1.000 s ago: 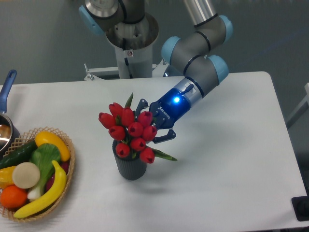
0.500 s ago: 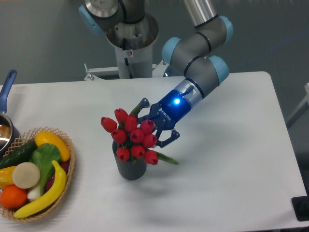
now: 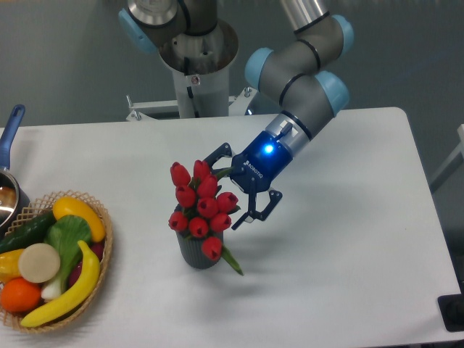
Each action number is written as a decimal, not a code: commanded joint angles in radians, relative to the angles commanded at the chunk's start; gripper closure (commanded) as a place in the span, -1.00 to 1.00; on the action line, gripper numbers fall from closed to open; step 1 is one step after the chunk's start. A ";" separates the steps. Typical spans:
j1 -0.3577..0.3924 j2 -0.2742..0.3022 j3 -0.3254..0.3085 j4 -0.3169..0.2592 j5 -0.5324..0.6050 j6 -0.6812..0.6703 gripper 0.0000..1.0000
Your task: Insert the flowers into the vase
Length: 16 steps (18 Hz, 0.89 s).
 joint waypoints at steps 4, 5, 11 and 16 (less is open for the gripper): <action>0.000 0.066 -0.011 -0.005 0.088 -0.005 -1.00; 0.002 0.084 -0.015 -0.006 0.106 -0.006 -1.00; 0.032 0.155 0.001 -0.006 0.264 -0.029 -1.00; 0.109 0.178 0.083 -0.006 0.414 -0.026 -1.00</action>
